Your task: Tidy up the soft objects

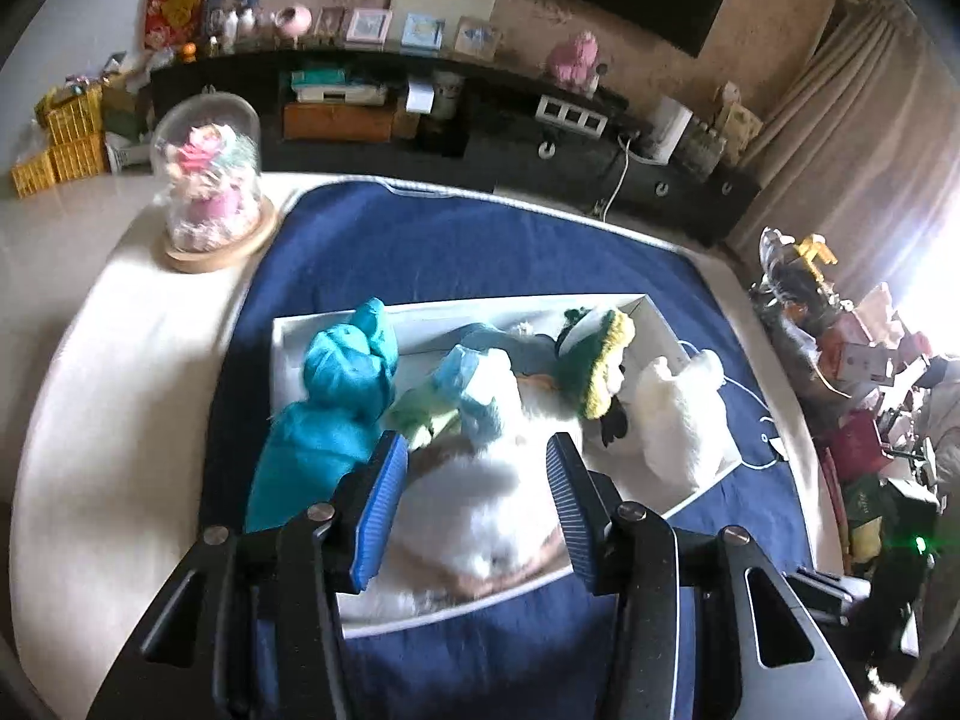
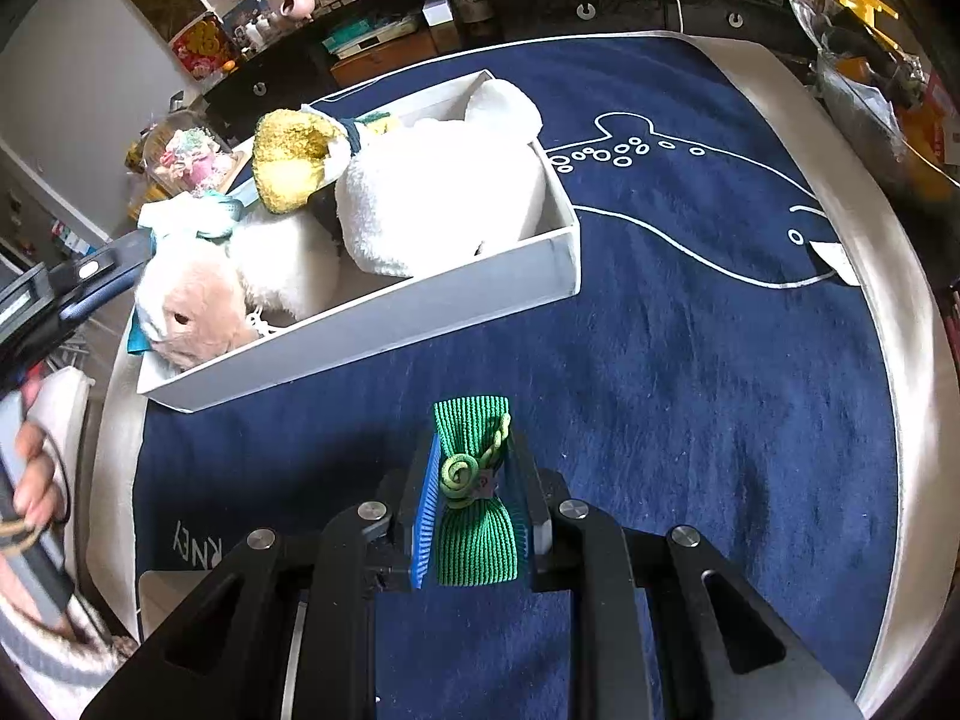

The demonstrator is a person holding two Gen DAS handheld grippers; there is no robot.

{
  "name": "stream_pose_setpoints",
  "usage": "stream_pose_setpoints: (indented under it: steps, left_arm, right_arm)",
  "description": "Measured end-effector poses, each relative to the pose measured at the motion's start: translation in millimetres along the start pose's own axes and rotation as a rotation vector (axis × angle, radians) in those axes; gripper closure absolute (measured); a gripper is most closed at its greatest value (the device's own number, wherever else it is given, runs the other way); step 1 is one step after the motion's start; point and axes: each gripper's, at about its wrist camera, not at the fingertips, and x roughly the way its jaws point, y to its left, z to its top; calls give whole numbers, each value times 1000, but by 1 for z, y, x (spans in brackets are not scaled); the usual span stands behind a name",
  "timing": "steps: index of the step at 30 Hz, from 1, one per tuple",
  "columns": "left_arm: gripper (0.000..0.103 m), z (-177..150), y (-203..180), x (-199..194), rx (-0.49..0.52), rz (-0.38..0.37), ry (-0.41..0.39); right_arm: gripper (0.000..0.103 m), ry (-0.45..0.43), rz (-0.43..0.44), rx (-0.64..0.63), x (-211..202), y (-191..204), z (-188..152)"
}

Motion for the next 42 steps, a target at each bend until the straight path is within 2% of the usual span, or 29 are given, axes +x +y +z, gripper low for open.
stream_pose_setpoints:
  steps: [6, 7, 8, 11, 13, 16, 21, 28, 34, 38, 42]
  left_arm:
    - [56, 22, -13, 28, 40, 1, 3]
    - [63, 23, -13, 34, 44, -5, 16]
    - [80, 24, -14, 40, 48, -10, 30]
    - [82, 27, -14, 43, 52, 2, 18]
    - [82, 29, -12, 38, 50, -3, 4]
    - [83, 31, -6, 23, 26, -58, -35]
    - [82, 23, -2, -1, 26, -44, -53]
    - [82, -24, -6, -43, 71, -1, -55]
    - [82, -56, -21, -55, 159, -27, -34]
    - [82, -53, -22, -63, 164, -38, -75]
    - [82, -30, -17, -62, 134, -31, -104]
  right_arm:
    - [0, 6, 1, 0, 2, 2, 2]
    - [0, 8, 1, -1, 2, 2, 2]
    - [0, 10, 1, -1, 3, 2, 2]
    - [0, 10, 0, 4, 3, 2, 2]
    - [0, 10, 0, 9, 4, 1, 4]
    - [0, 16, 6, 16, 6, 0, 5]
    - [0, 3, 12, 12, 4, 2, 5]
    - [0, -34, 23, -11, -1, 15, 8]
    - [0, -37, -3, -17, 3, 21, 5]
    - [0, -58, -13, 14, -3, 20, 3]
    - [0, -94, 0, 39, -10, 24, 5]
